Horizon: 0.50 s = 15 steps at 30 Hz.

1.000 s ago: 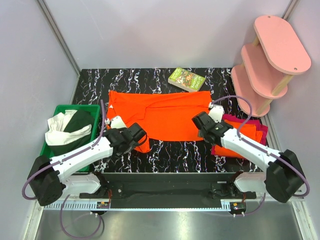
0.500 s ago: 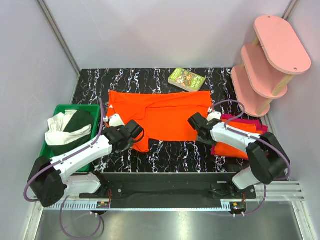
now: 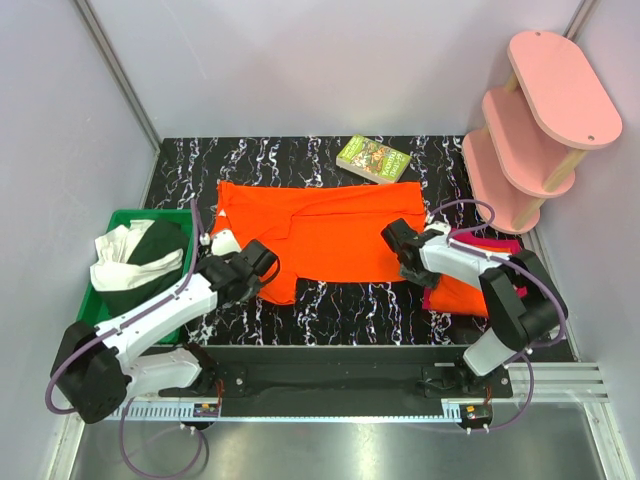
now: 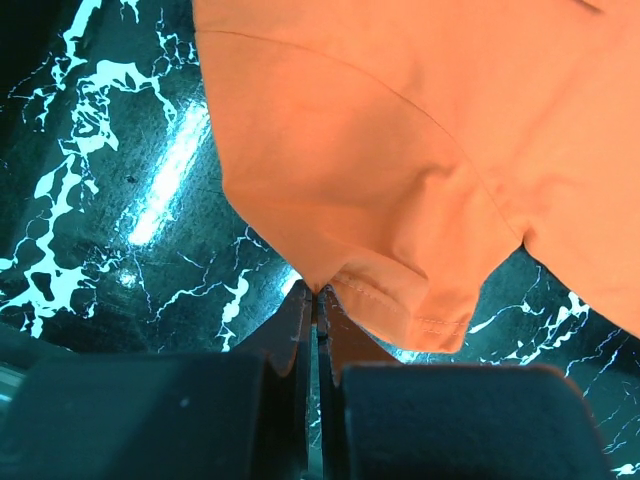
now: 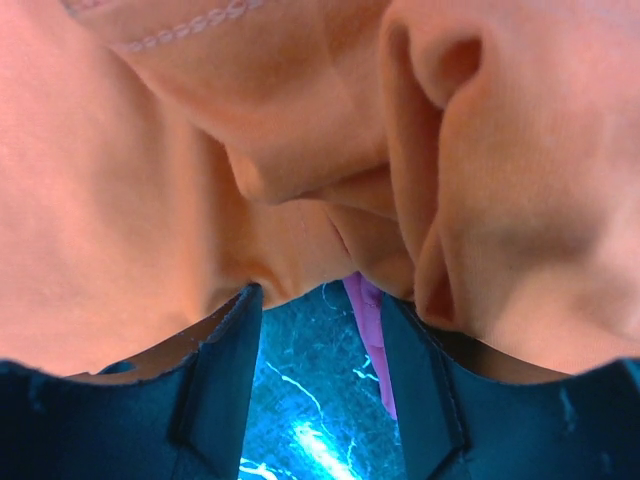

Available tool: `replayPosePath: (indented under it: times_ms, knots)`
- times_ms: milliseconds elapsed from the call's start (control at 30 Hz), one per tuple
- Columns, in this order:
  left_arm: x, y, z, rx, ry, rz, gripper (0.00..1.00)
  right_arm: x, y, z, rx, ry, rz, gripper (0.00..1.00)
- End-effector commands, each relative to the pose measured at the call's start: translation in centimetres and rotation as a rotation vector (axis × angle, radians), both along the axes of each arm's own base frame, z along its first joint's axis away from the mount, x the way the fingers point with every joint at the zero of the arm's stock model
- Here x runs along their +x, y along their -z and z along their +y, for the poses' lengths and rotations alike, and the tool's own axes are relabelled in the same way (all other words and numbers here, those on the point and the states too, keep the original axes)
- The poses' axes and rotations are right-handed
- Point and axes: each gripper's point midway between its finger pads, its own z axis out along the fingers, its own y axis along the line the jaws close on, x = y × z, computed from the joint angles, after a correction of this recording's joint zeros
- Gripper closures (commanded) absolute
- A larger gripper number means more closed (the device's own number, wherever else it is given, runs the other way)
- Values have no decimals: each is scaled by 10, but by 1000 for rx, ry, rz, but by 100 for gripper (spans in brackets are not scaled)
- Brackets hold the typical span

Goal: Fold and stack the t-shirts
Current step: Grap the side of the flattened tshirt closest away from the robot with both arms

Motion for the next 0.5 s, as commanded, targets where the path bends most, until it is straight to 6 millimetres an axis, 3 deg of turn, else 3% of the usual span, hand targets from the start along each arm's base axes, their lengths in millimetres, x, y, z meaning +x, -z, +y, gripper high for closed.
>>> replayPosePath:
  times_ms: [0,333,467]
  knots:
    - [2,-4,1,-14,11,-23,100,8,2,0,0,53,-10,42]
    - [2,-1,0,-20,12,-19,100,16,1,-3,-8,86,-46,45]
    - [2,-1,0,-19,11,-17,100,19,-1,-3,-5,91,-56,57]
